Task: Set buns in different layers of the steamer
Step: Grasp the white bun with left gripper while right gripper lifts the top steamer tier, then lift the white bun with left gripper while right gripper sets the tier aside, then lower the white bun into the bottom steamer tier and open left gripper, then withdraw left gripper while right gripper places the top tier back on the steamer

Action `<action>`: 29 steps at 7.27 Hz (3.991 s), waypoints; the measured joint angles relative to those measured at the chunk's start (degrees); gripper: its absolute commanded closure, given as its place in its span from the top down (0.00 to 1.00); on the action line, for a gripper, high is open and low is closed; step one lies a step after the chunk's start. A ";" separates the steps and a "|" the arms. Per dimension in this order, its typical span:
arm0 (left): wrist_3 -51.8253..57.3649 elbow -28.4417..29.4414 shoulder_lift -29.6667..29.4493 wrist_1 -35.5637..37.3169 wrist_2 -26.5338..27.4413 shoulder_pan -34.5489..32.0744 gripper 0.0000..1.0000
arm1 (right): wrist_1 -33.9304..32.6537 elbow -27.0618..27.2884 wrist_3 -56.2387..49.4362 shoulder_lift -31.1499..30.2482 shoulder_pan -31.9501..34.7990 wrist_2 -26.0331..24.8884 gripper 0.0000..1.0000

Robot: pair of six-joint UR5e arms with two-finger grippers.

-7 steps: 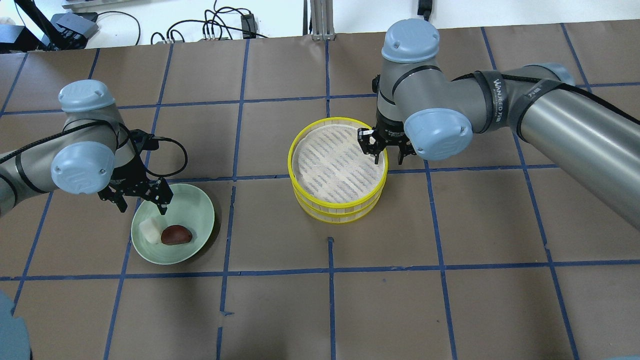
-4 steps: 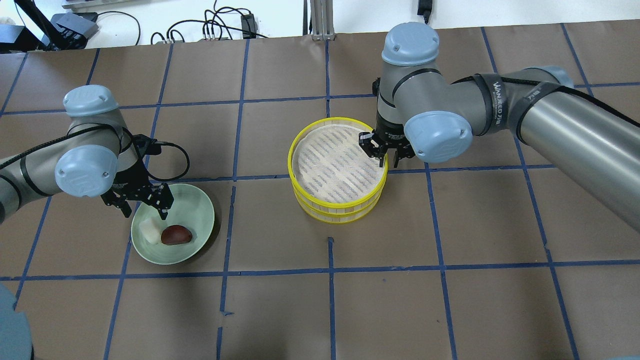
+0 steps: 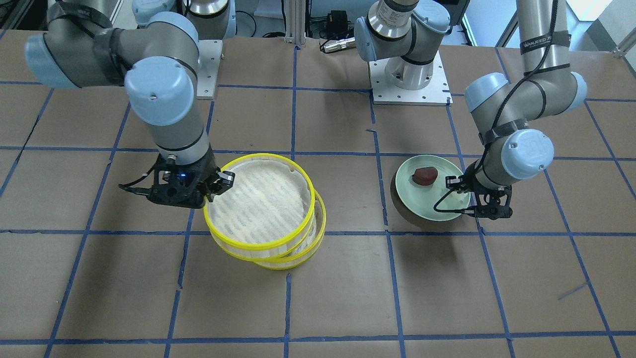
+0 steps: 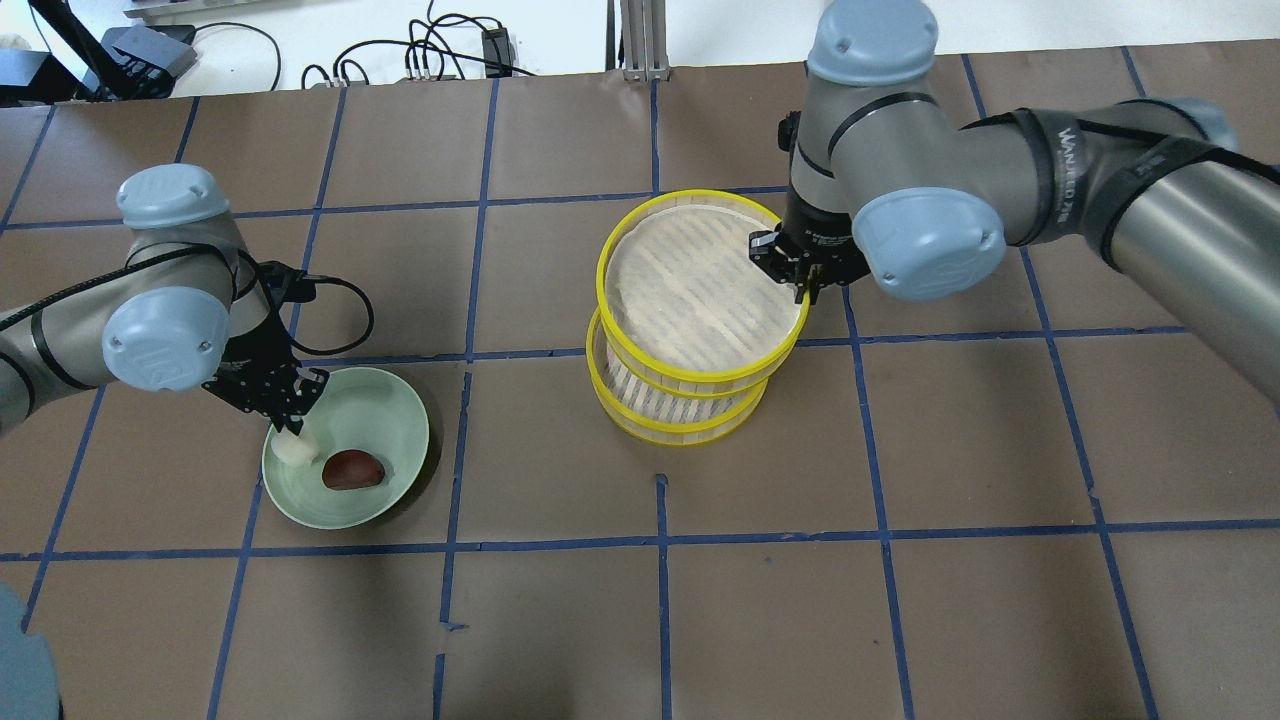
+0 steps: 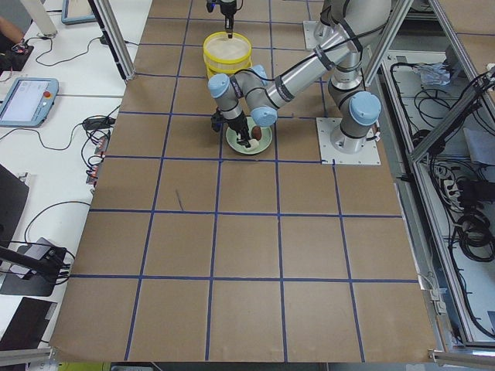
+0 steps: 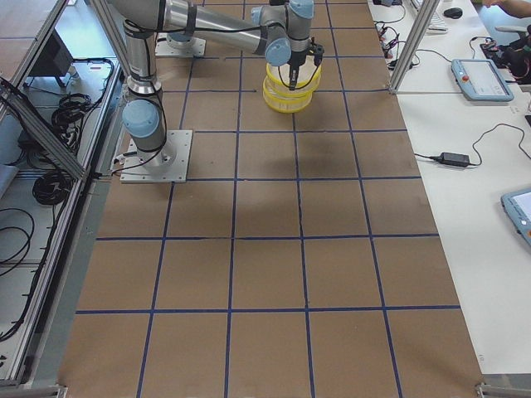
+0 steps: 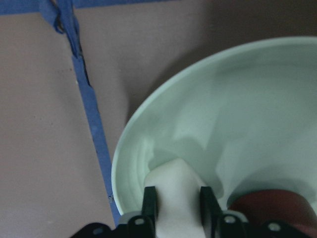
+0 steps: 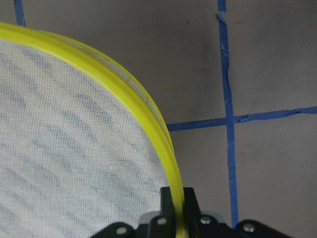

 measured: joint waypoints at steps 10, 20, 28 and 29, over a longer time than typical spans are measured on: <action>-11.08 9.23 15.86 -4.91 -12.38 -10.16 0.00 | -1.48 1.05 -30.18 0.20 -21.71 -0.73 0.07; -49.99 8.82 -3.19 17.85 -14.18 -36.72 1.00 | -1.38 1.05 -29.72 0.12 -21.72 -0.64 0.08; -21.79 13.56 10.02 -5.14 -14.48 -18.17 1.00 | -0.90 0.64 -8.75 -1.03 -10.03 -1.22 0.08; -19.24 16.08 13.13 -12.55 -14.29 -15.00 1.00 | -1.16 0.56 0.37 -0.90 -4.44 -1.27 0.08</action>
